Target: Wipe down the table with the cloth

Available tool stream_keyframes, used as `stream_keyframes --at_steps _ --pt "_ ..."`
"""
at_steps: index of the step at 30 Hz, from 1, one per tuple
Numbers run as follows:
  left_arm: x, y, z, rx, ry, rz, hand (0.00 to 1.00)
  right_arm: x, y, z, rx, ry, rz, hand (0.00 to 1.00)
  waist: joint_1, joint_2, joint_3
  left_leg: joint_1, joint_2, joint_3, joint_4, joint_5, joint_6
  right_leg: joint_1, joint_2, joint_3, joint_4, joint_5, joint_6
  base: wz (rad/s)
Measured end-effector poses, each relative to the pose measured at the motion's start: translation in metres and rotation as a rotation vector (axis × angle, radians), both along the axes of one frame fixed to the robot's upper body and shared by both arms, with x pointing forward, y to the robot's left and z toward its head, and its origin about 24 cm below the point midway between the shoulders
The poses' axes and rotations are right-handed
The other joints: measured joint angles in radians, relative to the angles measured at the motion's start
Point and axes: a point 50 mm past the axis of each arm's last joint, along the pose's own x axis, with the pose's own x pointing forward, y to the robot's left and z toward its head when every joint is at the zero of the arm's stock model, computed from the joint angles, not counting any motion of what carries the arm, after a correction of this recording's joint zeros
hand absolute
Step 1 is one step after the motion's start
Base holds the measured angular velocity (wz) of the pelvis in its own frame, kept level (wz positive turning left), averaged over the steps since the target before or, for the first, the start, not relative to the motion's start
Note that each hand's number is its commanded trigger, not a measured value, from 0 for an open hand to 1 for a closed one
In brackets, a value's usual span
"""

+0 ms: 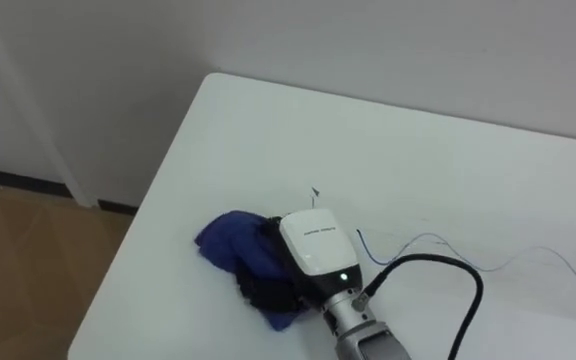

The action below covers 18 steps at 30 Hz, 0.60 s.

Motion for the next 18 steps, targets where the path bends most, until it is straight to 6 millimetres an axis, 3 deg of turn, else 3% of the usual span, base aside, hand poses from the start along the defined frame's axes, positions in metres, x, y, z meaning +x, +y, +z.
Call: stream_keyframes --at_steps 2,7,9,11,13,18 --pt "0.003 -0.005 -0.001 -0.018 -0.013 0.013 0.0 0.007 0.001 -0.002 0.027 0.031 -0.016 1.0 -0.004 0.009 0.0043 -0.001 0.0 0.0 0.008 -0.001 0.0 0.003 0.0 -0.001 0.001 0.0 0.0 0.02" --pt "0.004 -0.014 -0.003 -0.042 -0.023 0.024 0.0 0.031 -0.001 -0.002 0.044 0.076 -0.057 1.0 -0.002 0.025 0.0004 -0.002 -0.001 0.0 0.011 -0.001 0.0 -0.001 0.0 0.005 0.005 0.0 0.0 -0.01" --pt "0.0 -0.014 -0.003 -0.047 -0.016 0.04 0.0 0.047 -0.011 -0.001 0.031 0.082 -0.099 1.0 0.005 0.025 0.0007 -0.002 -0.001 0.0 0.012 0.0 0.0 -0.002 0.0 0.007 0.004 0.0 0.0 0.0" --pt "-0.004 -0.009 -0.002 -0.04 -0.006 0.067 0.0 0.06 -0.035 -0.003 0.003 0.095 -0.207 1.0 0.012 0.02 -0.0017 -0.002 -0.003 -0.003 0.012 0.002 0.002 0.005 -0.005 -0.007 0.002 -0.002 0.002 0.14" --pt "-0.015 -0.006 -0.002 -0.031 0.019 0.081 0.0 0.061 -0.055 -0.006 0.009 0.102 -0.306 1.0 0.018 0.018 -0.003 0.001 -0.008 -0.008 0.013 0.002 0.003 0.01 -0.009 -0.014 0.001 -0.004 0.006 0.15" --pt "-0.041 0.009 0.001 0.007 0.102 0.097 0.0 0.04 -0.092 -0.02 0.037 0.076 -0.511 1.0 -0.016 0.02 -0.0036 0.005 -0.026 -0.014 0.021 0.004 0.013 0.038 -0.033 -0.052 -0.002 -0.016 0.024 0.3"
